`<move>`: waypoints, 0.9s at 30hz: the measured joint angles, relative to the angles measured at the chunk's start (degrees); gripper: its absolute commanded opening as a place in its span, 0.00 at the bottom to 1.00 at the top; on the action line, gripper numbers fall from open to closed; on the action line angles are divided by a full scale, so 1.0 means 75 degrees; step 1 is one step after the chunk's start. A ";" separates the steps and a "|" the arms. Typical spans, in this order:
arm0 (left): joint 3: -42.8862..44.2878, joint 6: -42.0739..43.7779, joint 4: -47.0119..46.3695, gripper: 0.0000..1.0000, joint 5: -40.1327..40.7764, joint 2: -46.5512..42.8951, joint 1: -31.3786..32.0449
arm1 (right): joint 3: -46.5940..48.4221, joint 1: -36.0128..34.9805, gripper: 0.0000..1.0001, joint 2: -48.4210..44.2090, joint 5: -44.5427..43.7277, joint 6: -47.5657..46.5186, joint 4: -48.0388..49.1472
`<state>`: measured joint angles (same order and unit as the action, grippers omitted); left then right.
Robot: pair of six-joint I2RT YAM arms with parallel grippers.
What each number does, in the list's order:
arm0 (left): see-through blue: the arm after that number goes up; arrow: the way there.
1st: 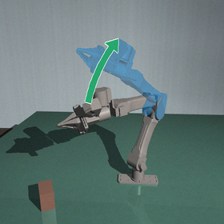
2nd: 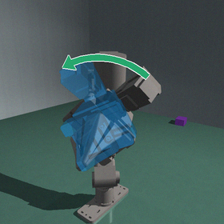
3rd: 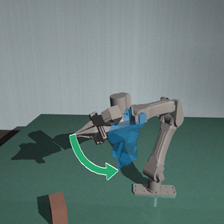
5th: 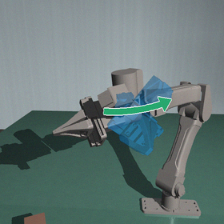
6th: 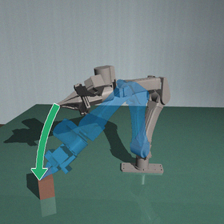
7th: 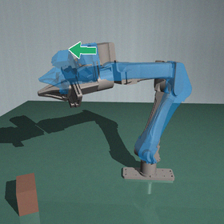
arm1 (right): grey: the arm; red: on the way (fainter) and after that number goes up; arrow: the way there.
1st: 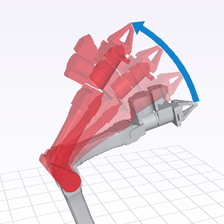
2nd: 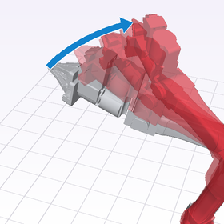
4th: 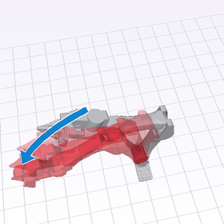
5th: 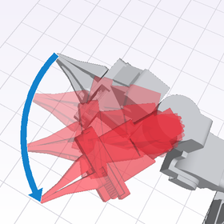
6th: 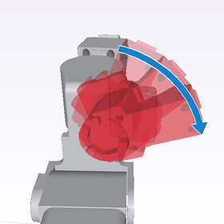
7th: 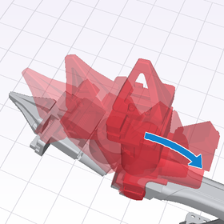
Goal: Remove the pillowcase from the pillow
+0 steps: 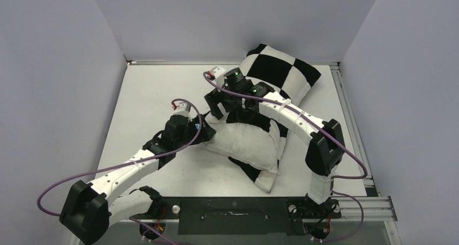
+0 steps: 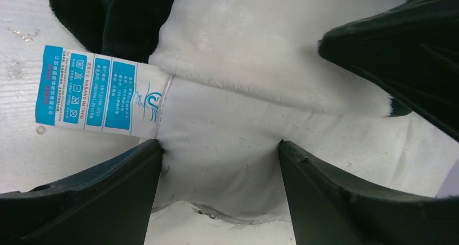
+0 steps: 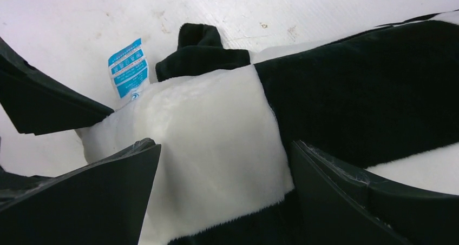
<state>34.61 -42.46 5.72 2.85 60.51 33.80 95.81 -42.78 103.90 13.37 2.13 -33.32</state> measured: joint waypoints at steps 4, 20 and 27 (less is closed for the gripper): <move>-0.0364 -0.0108 -0.0624 0.38 -0.0090 0.0388 -0.0023 | 0.0286 -0.0259 0.93 0.0554 -0.0382 -0.0361 -0.0254; -0.0854 -0.0090 -0.1005 0.00 -0.0434 -0.0268 -0.0041 | 0.1198 -0.0565 0.05 0.1515 -0.2550 -0.1000 -0.0691; -0.0734 0.0041 0.0256 0.00 -0.0271 -0.1722 -0.0041 | 0.2119 0.0108 0.05 0.1821 -0.2838 -0.0644 -0.1043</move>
<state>29.10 -42.15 7.64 0.82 47.59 33.50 111.70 -41.98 117.56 -7.92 -2.70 -41.15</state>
